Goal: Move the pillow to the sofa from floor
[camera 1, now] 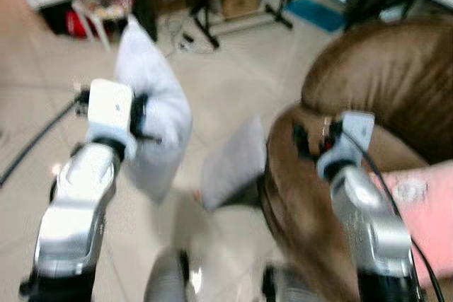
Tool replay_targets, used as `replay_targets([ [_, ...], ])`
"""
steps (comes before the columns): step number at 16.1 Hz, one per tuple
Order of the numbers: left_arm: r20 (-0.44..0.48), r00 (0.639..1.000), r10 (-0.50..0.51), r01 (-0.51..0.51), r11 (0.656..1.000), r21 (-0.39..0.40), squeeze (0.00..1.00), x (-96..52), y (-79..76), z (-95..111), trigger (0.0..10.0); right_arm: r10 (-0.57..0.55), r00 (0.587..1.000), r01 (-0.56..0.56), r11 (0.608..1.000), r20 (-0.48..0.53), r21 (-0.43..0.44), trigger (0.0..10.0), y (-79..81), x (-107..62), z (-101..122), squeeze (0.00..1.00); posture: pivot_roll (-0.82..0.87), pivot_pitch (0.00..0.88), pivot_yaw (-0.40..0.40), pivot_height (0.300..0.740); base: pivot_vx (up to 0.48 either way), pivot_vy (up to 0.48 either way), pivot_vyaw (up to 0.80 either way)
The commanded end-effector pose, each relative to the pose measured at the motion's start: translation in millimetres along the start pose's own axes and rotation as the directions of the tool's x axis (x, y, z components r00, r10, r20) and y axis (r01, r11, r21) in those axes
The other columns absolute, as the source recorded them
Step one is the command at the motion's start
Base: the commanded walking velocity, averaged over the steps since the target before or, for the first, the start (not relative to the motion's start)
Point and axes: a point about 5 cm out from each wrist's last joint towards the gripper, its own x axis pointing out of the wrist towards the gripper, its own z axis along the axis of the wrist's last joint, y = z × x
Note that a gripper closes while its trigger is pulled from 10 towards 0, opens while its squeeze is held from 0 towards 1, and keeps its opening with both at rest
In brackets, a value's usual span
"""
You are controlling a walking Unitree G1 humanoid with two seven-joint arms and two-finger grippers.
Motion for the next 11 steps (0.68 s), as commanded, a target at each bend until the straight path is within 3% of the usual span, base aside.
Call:
replay_targets([
  [1, 0.027, 1.0, 0.01, -0.012, 0.997, 0.076, 0.0, -2.2, 3.3, -1.1, 10.0, -0.006, 0.998, 0.005, 1.0, 0.061, 0.02, 10.0, -3.1, -0.2, 9.2, 0.0, 0.11, 0.0, -0.056, 0.725, 0.0, 0.0, 0.0],
  [4, -0.009, 1.0, 0.019, -0.018, 0.986, 0.165, 0.0, -7.7, 7.5, -19.2, 10.0, 0.012, 0.993, -0.02, 0.998, 0.121, 0.065, 10.0, -1.6, -2.6, 12.9, 0.0, 0.1, 0.0, -0.054, 0.74, 0.0, 0.0, 0.0],
  [11, 0.013, 1.0, -0.016, 0.015, 0.992, 0.123, 0.0, -6.4, -4.8, -21.5, 10.0, -0.037, 0.999, 0.037, 0.999, 0.016, 0.017, 10.0, -8.9, -10.6, -13.3, 0.0, 0.08, 0.0, -0.026, 0.74, 0.0, 0.0, 0.0],
])
